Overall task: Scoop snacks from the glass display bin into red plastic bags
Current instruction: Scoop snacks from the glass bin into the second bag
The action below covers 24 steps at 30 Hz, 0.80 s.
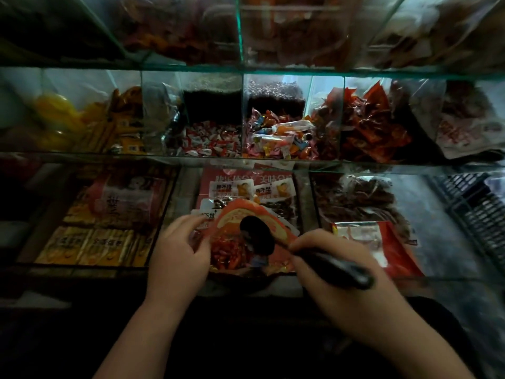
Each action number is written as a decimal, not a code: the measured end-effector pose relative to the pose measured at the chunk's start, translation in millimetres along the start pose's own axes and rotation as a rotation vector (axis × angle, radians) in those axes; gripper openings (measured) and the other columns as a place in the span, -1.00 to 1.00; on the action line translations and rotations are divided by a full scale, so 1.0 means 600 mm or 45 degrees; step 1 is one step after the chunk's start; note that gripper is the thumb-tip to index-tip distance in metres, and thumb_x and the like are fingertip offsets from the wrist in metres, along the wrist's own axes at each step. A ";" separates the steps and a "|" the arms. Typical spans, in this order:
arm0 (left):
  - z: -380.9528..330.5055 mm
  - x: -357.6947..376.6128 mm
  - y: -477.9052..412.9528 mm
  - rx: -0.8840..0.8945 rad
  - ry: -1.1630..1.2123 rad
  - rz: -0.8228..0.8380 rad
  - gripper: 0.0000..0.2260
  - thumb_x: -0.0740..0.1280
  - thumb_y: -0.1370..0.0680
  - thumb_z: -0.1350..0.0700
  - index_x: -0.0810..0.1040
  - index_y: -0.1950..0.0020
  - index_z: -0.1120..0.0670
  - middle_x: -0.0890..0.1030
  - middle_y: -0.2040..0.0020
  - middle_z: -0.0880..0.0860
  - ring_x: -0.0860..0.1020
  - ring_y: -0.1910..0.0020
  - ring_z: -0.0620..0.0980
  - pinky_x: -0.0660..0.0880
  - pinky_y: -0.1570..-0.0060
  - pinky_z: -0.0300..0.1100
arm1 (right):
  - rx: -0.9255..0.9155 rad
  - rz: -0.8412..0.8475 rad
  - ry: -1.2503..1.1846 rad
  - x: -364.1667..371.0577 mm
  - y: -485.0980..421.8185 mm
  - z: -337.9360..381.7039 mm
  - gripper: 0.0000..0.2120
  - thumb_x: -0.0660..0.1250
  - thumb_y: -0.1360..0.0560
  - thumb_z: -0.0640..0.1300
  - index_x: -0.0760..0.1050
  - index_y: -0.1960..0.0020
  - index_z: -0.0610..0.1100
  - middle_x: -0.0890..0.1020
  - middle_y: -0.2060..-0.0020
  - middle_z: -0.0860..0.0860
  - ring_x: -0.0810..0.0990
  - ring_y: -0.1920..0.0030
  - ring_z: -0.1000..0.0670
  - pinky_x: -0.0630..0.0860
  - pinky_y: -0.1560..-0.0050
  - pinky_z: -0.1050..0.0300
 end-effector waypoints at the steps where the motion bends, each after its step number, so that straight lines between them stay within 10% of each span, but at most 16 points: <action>1: 0.000 0.005 0.003 0.011 0.039 -0.016 -0.81 0.42 -0.59 0.11 0.66 -0.20 -0.05 0.51 -0.04 -0.35 0.51 -0.07 -0.31 0.44 -0.12 -0.30 | -0.014 0.126 0.076 0.019 -0.012 -0.008 -0.85 0.40 -0.51 0.00 0.57 -0.07 0.17 0.64 0.00 0.27 0.63 -0.02 0.24 0.53 0.01 0.39; 5: 0.006 0.028 0.014 0.051 0.139 -0.047 -0.85 0.35 -0.63 0.05 0.69 -0.14 -0.08 0.64 -0.02 -0.24 0.57 -0.04 -0.29 0.57 -0.06 -0.19 | -0.008 0.480 0.393 0.088 -0.046 -0.049 -0.60 0.43 -0.50 -0.14 0.51 -0.28 0.16 0.50 -0.21 0.24 0.47 -0.26 0.12 0.48 -0.32 0.09; 11: 0.018 0.035 0.021 0.037 0.220 -0.087 -0.78 0.34 -0.65 0.03 0.69 -0.25 -0.06 0.68 -0.12 -0.18 0.61 -0.11 -0.26 0.63 -0.10 -0.11 | -0.149 0.576 0.609 0.154 -0.064 -0.071 -0.71 0.36 -0.49 0.02 0.55 -0.22 0.11 0.57 -0.12 0.11 0.48 -0.17 0.02 0.50 -0.16 0.09; 18: 0.024 0.024 0.015 -0.021 0.267 -0.130 -0.78 0.36 -0.65 0.05 0.68 -0.26 -0.01 0.60 -0.05 -0.31 0.54 -0.11 -0.43 0.48 -0.07 -0.52 | 0.253 0.205 0.095 0.125 -0.081 -0.103 -0.90 0.41 -0.44 -0.05 0.61 0.14 0.17 0.66 0.19 0.24 0.63 0.13 0.22 0.57 0.12 0.27; 24: 0.025 0.029 0.014 -0.011 0.295 -0.149 -0.77 0.35 -0.65 0.02 0.68 -0.26 -0.01 0.63 -0.05 -0.27 0.54 -0.08 -0.45 0.51 -0.05 -0.46 | 0.603 -0.007 -0.076 0.136 -0.103 -0.133 -0.75 0.42 -0.47 -0.15 0.63 0.29 0.16 0.69 0.19 0.17 0.64 0.11 0.15 0.47 0.15 0.29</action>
Point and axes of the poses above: each hand's wrist, its own y-axis away from the middle knuckle, its own x-axis out of the palm, z = x × y, the point moved 4 cm from there along -y, towards the middle knuckle
